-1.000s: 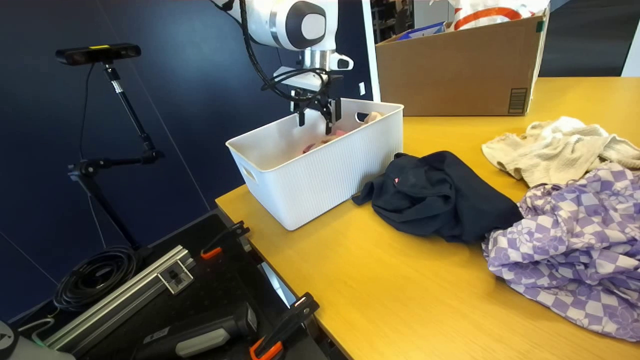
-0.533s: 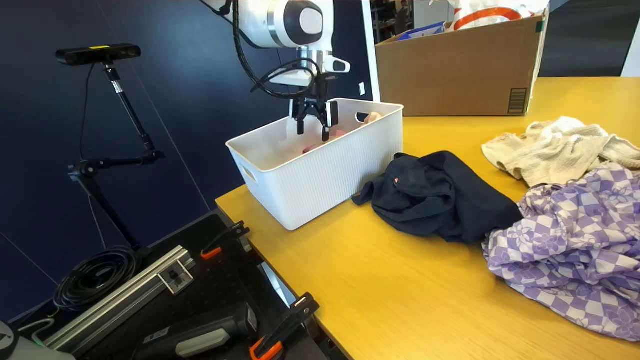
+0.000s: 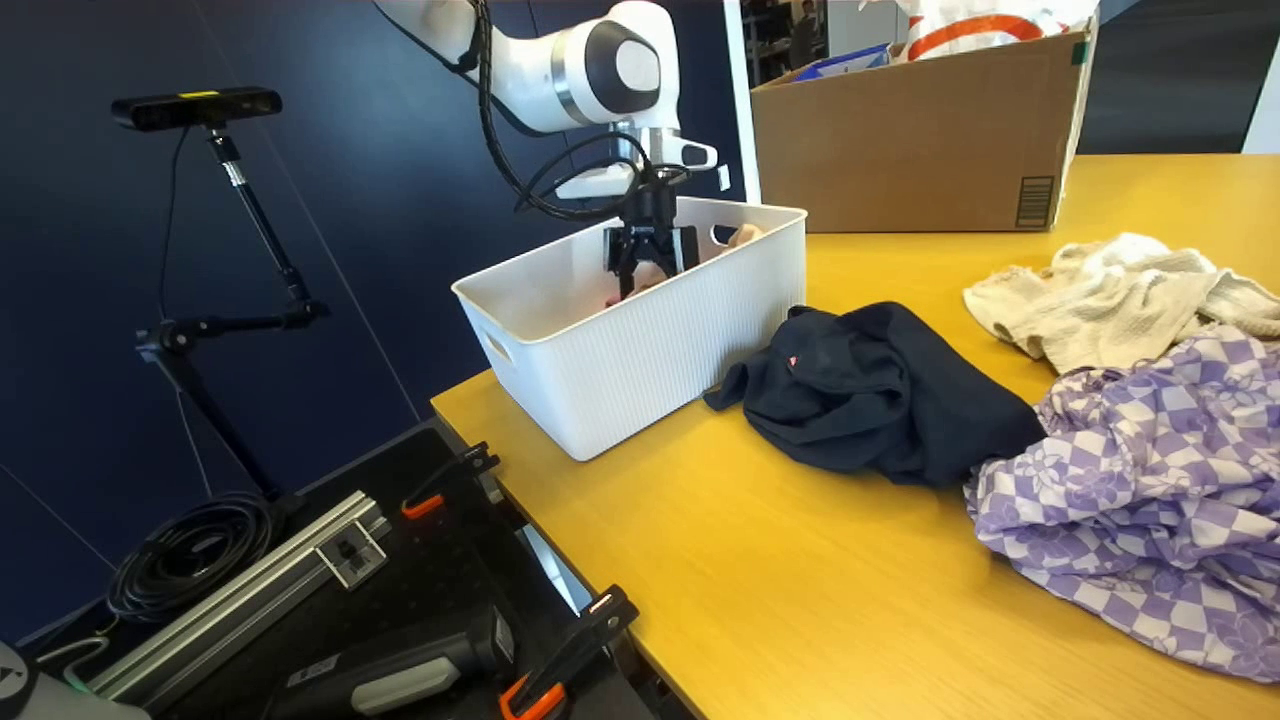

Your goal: Remove the objects inside the basket

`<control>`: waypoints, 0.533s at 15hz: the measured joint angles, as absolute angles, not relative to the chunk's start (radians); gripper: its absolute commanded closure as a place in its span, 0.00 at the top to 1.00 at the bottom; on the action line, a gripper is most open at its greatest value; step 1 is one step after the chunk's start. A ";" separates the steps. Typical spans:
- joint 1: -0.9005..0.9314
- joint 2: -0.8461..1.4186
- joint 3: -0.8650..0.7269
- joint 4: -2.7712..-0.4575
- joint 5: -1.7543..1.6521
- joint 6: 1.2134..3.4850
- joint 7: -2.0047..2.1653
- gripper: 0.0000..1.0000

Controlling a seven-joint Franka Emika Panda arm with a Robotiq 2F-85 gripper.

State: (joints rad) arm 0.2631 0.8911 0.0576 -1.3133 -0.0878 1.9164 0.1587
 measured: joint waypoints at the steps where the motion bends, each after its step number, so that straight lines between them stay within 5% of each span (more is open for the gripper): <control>1: 0.270 0.904 0.053 -1.306 -0.097 1.925 0.169 0.74; 8: 0.304 0.915 0.035 -1.283 -0.130 1.945 0.234 0.20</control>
State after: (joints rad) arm 0.3042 0.9146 0.0347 -1.2828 -0.1298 1.9451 0.2338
